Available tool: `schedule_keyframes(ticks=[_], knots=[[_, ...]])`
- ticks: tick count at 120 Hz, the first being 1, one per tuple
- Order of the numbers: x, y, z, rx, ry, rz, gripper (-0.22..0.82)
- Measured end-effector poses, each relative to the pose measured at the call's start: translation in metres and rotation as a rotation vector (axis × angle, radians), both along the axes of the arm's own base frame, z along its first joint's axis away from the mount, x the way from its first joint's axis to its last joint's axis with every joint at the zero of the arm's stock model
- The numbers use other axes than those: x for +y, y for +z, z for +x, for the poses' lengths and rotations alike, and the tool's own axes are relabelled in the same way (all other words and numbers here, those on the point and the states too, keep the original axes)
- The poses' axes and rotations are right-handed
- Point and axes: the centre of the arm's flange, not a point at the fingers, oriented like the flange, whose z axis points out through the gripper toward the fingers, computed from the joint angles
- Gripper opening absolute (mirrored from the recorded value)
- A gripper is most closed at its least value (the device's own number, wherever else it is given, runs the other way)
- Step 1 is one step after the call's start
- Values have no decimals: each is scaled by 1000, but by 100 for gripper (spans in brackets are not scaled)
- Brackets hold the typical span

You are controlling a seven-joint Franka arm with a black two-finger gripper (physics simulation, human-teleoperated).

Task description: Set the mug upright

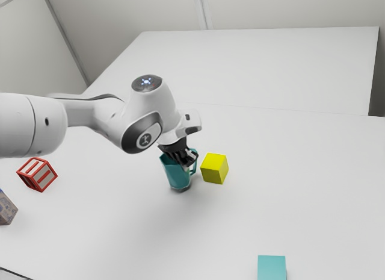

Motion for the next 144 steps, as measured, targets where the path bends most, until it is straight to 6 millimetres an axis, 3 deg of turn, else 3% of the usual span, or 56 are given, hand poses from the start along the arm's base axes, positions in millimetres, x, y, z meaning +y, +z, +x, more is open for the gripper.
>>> schedule_keyframes(ticks=[20,40,57,71,91,100,116,131,144], knots=[[-1,-6,2,-10,13,-9,-14],[-2,-7,4,-20,22,-17,18],[-1,10,4,-53,28,-29,39],[-1,38,7,-86,35,-40,48],[-5,95,46,-75,61,-68,55],[16,115,55,-52,89,-88,56],[59,186,71,-49,114,-98,58],[67,193,73,35,71,-74,59],[66,216,85,49,24,-68,60]])
